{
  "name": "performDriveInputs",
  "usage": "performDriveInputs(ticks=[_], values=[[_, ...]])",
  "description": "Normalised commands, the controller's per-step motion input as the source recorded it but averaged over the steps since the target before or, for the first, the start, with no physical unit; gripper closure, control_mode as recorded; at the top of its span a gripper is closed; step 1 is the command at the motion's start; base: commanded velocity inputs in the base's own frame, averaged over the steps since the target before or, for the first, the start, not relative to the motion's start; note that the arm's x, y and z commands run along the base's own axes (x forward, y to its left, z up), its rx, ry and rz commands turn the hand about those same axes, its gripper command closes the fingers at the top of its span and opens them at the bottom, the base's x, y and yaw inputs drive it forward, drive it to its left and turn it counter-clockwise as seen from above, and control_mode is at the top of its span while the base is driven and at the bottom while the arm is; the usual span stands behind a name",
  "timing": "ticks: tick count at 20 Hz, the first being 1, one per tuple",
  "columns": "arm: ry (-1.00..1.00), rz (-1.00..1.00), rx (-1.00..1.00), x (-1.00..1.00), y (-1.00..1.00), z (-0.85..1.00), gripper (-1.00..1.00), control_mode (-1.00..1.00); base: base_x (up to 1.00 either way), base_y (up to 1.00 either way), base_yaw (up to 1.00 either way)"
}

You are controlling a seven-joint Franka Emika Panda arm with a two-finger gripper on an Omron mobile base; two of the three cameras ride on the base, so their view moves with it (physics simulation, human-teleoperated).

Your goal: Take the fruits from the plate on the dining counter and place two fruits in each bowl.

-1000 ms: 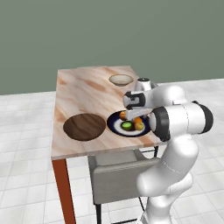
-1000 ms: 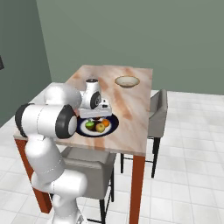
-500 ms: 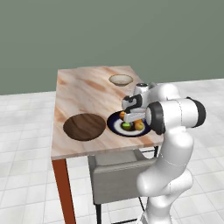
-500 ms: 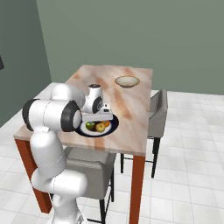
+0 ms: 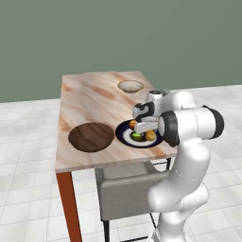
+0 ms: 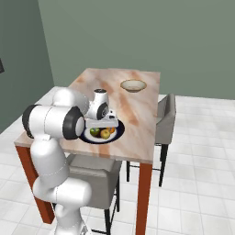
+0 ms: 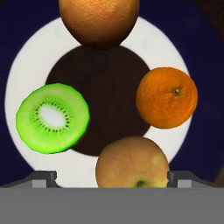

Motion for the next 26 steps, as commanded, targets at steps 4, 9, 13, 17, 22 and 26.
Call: performDriveInputs(ticks=[4, 9, 13, 17, 22, 26], values=[[0.00, 0.00, 0.00, 0.00, -0.01, 0.00, -1.00, -1.00, 0.00, 0.00, 0.00], [0.00, 0.00, 0.00, -0.02, -0.07, -0.08, -1.00, -1.00, 0.00, 0.00, 0.00], [0.00, 0.00, 0.00, -0.16, -0.08, -0.19, -1.00, -1.00, 0.00, 0.00, 0.00], [0.00, 0.00, 0.00, -0.05, -0.03, -0.17, -1.00, -1.00, 0.00, 0.00, 0.00], [0.00, 0.00, 0.00, 0.01, 0.00, -0.09, -1.00, -1.00, 0.00, 0.00, 0.00], [0.00, 0.00, 0.00, 0.00, 0.00, -0.03, -1.00, -1.00, 0.00, 0.00, 0.00]])
